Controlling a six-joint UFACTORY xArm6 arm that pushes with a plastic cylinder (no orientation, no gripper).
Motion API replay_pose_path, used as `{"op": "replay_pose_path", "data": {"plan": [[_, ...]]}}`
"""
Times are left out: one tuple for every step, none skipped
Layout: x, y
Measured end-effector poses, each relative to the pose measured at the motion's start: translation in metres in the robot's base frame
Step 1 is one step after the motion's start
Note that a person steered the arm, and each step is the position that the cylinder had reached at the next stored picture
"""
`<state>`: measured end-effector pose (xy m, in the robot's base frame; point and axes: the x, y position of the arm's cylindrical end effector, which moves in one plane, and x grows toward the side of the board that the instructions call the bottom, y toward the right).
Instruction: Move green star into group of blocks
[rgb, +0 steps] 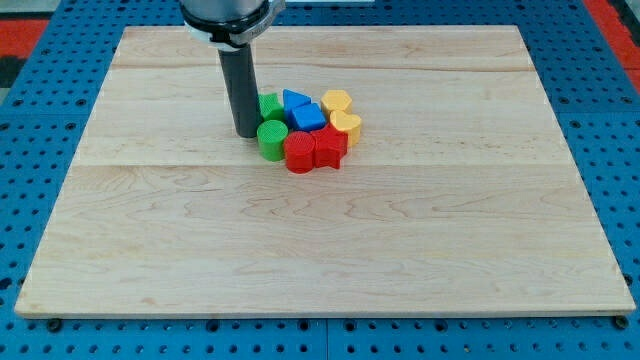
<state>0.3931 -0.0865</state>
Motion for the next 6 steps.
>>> {"op": "replay_pose_path", "data": {"plan": [[0.002,-0.025],[-0.001,-0.110],[-0.035,-0.106],[-0.038,-0.090],[-0.024,-0.113],[-0.024,-0.119]]}}
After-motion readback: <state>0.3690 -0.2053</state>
